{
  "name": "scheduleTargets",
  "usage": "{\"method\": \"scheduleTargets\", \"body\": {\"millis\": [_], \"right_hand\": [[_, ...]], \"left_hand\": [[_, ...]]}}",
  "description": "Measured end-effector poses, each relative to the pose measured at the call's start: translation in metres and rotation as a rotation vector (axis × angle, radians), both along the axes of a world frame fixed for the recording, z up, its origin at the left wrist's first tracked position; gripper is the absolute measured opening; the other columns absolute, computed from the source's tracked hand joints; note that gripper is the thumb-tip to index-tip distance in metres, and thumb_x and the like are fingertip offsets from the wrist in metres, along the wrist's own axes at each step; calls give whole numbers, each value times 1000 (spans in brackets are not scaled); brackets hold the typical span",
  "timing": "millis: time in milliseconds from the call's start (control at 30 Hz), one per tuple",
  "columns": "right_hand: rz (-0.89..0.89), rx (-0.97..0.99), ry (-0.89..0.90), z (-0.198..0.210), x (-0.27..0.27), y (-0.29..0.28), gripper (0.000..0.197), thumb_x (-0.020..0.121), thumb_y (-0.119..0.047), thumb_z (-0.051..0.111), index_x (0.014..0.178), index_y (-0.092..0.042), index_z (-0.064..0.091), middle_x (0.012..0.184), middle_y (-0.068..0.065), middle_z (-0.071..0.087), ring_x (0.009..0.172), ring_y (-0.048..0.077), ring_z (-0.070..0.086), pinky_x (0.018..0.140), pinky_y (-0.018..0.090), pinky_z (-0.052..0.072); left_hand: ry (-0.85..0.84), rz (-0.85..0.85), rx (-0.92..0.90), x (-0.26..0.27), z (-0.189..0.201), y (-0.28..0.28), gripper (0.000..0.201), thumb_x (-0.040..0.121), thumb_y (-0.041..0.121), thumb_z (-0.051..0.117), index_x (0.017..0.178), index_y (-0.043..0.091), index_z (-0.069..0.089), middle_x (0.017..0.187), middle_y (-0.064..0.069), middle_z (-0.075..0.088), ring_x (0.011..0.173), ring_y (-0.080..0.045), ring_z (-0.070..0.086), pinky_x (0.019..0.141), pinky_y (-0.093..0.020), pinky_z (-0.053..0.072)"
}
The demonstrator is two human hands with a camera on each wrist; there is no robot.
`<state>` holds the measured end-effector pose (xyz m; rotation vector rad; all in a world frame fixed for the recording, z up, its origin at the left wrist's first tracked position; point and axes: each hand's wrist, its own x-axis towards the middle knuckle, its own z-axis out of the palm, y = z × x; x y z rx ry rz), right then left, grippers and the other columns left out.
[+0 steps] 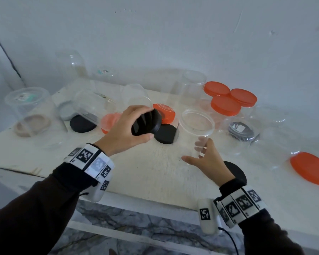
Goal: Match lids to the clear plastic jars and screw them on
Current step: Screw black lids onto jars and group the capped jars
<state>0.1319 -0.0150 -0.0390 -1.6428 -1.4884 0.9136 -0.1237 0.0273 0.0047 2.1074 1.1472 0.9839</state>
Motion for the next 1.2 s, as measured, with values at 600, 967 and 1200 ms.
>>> {"method": "scheduleTargets", "body": {"millis": [600, 967, 1200], "right_hand": [[-11, 131, 83, 6, -8, 0, 69, 65, -27, 83, 121, -14, 44, 118, -3, 51, 108, 6, 51, 90, 21, 45], [-4, 137, 84, 5, -8, -1, 67, 67, -24, 82, 121, -15, 44, 119, -3, 50, 107, 6, 50, 79, 13, 44], [116, 76, 124, 39, 16, 1, 89, 62, -30, 77, 136, -13, 31, 134, 0, 43, 120, 11, 46, 101, 29, 40]], "left_hand": [[64, -135, 120, 69, 30, 18, 65, 66, 60, 57, 121, 25, 53, 126, 13, 46, 117, -3, 33, 94, -4, 24], [146, -201, 168, 85, 32, 21, 70, 63, 62, 57, 118, 20, 56, 124, 5, 49, 111, -6, 31, 94, -10, 25], [44, -187, -35, 71, 24, 16, 109, 55, 58, 74, 144, 22, 22, 142, 9, 29, 132, -10, 28, 109, -30, 28]]}}
